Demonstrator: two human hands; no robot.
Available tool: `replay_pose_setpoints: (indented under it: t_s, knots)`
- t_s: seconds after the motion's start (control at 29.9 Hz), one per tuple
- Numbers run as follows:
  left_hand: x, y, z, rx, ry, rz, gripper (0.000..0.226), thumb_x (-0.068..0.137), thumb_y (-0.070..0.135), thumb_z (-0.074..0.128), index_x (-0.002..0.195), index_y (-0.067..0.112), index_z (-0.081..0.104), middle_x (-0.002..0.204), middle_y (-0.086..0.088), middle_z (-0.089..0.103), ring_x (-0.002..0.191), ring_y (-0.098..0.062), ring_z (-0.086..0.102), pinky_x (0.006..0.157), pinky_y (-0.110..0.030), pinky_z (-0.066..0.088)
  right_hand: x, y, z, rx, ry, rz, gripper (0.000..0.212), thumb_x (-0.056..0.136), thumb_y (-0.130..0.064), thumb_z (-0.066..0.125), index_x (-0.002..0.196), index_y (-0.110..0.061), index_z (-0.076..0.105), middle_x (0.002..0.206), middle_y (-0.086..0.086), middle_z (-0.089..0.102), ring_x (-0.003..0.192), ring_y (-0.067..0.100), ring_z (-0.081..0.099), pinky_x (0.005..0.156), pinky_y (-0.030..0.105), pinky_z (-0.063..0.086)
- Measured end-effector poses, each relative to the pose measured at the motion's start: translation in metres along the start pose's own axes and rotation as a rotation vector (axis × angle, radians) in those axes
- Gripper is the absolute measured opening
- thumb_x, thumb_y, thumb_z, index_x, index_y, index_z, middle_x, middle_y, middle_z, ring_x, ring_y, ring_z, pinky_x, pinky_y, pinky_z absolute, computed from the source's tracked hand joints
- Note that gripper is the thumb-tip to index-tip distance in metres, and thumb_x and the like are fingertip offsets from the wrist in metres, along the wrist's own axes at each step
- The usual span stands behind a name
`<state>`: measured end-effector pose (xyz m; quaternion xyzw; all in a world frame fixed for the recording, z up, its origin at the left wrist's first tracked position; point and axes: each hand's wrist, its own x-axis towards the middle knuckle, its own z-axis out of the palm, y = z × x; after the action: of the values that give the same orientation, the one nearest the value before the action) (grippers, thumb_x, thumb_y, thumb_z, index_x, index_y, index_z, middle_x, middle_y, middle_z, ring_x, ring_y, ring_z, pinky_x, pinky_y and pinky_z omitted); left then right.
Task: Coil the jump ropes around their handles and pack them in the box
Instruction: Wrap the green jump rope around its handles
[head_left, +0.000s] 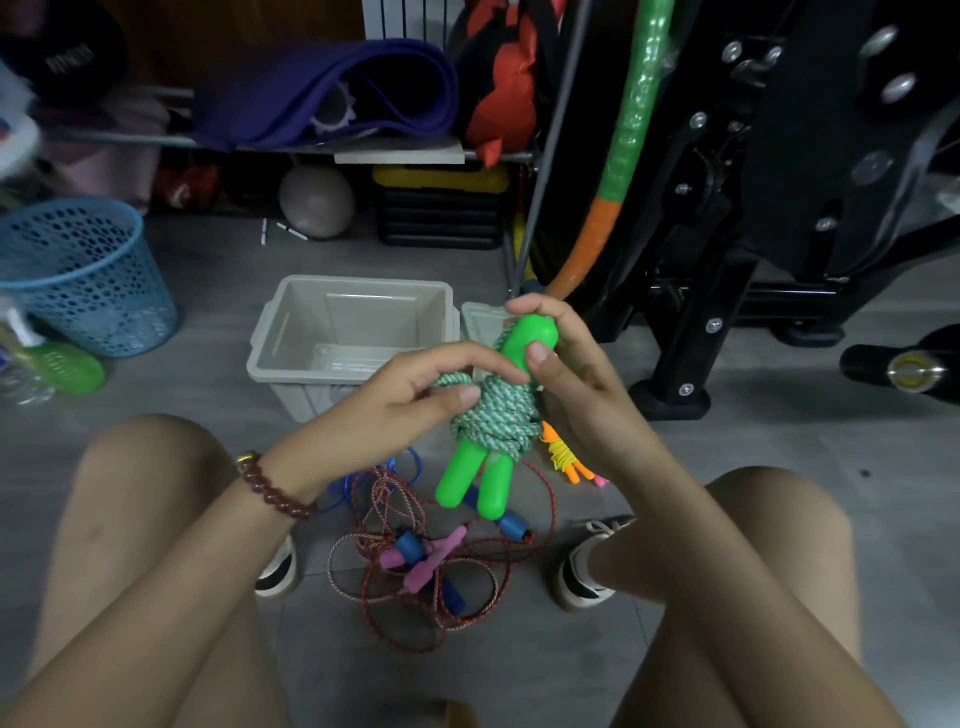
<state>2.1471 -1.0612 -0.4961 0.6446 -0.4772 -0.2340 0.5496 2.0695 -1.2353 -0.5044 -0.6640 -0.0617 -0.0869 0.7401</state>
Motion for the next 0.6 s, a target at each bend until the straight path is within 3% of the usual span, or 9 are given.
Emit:
replay_pose_setpoints:
  t_s: [0.07, 0.1, 0.23, 0.37, 0.5, 0.6]
  knots:
    - [0.001, -0.008, 0.005, 0.112, 0.121, -0.020, 0.014, 0.091, 0.026, 0.046, 0.105, 0.030, 0.047, 0.094, 0.004, 0.059, 0.087, -0.018, 0.056, 0.081, -0.042, 0.048, 0.002, 0.005, 0.002, -0.174, 0.066, -0.032, 0.023, 0.092, -0.025, 0.051, 0.115, -0.024, 0.047, 0.085, -0.003, 0.043, 0.077, 0.012, 0.042, 0.070, 0.027, 0.036]
    - [0.001, -0.011, 0.009, 0.150, 0.201, -0.040, 0.012, 0.090, 0.030, 0.045, 0.101, 0.030, 0.043, 0.085, 0.007, 0.054, 0.078, -0.018, 0.053, 0.076, -0.045, 0.045, 0.003, 0.008, 0.003, -0.259, 0.105, -0.044, 0.022, 0.091, -0.030, 0.051, 0.112, -0.029, 0.048, 0.088, -0.006, 0.043, 0.082, 0.013, 0.041, 0.076, 0.029, 0.035]
    - [0.001, -0.006, 0.020, 0.393, 0.437, 0.010, 0.007, 0.092, 0.019, 0.047, 0.095, 0.020, 0.041, 0.063, 0.010, 0.043, 0.054, -0.006, 0.041, 0.056, -0.024, 0.034, 0.010, 0.012, 0.009, -0.380, 0.224, -0.067, 0.017, 0.087, -0.040, 0.048, 0.104, -0.043, 0.048, 0.093, -0.011, 0.044, 0.094, 0.018, 0.039, 0.085, 0.035, 0.034]
    - [0.002, -0.001, 0.019, 0.652, 0.407, 0.049, 0.010, 0.091, 0.007, 0.055, 0.094, 0.010, 0.046, 0.062, 0.018, 0.039, 0.058, 0.011, 0.045, 0.056, -0.005, 0.030, 0.014, 0.015, 0.012, -0.415, 0.248, -0.059, 0.018, 0.088, -0.028, 0.048, 0.103, -0.036, 0.049, 0.092, -0.006, 0.044, 0.094, 0.019, 0.039, 0.085, 0.030, 0.034]
    - [0.007, -0.007, 0.017, 0.531, 0.431, 0.009, 0.016, 0.087, 0.017, 0.064, 0.091, 0.014, 0.048, 0.071, 0.020, 0.053, 0.070, 0.007, 0.054, 0.063, -0.009, 0.038, 0.013, 0.019, 0.006, -0.252, 0.269, -0.016, 0.018, 0.089, -0.027, 0.047, 0.103, -0.035, 0.052, 0.092, -0.007, 0.044, 0.087, 0.014, 0.042, 0.080, 0.030, 0.036]
    - [0.011, -0.016, 0.013, 0.227, 0.420, 0.002, 0.016, 0.082, 0.025, 0.066, 0.087, 0.021, 0.051, 0.078, 0.017, 0.057, 0.080, 0.004, 0.055, 0.075, -0.016, 0.042, 0.015, 0.020, 0.009, -0.161, 0.292, 0.001, 0.016, 0.087, -0.032, 0.050, 0.102, -0.035, 0.054, 0.089, -0.007, 0.044, 0.079, 0.011, 0.042, 0.075, 0.033, 0.036]
